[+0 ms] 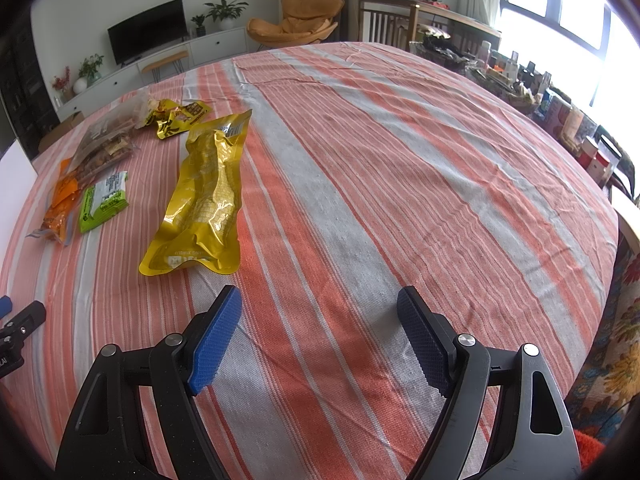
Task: Organize snacks
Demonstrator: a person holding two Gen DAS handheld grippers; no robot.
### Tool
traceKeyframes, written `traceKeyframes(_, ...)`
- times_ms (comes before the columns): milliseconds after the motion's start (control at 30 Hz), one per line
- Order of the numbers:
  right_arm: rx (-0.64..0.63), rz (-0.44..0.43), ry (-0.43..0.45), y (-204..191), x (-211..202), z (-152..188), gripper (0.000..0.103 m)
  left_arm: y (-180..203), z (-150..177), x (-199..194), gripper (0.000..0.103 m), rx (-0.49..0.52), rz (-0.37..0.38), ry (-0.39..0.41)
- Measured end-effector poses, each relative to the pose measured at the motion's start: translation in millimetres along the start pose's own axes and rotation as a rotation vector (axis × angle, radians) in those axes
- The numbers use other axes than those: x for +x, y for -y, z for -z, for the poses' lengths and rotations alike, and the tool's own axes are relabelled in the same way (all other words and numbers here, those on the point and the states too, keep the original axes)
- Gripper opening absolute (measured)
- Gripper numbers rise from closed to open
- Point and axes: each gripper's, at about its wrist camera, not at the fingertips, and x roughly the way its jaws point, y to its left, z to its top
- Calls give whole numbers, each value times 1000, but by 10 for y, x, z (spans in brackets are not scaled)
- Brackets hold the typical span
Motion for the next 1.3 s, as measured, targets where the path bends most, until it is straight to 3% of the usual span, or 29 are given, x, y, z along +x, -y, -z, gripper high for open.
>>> traceKeyframes(700,0,-1,0,5,-8,2,82,-6,0,5,103,3,1,-10)
traceKeyframes(800,0,-1,0,5,-9,2,82,-80,-86,6,103,-30,37,-76)
traceKeyframes(933,0,0,0,6,-14,3,83,-292,-328,-165,103,-142,127,-37)
traceKeyframes(1067,1,-2,0,10,-22,3,84,-240,-642,-124,103,-112,100,-44)
traceKeyframes(1200,1,-2,0,7,-20,2,84,-21,-878,206,95,-39,103,-121)
traceKeyframes(1300,1,-2,0,7,-21,2,84,149,-941,398,92,31,63,-145)
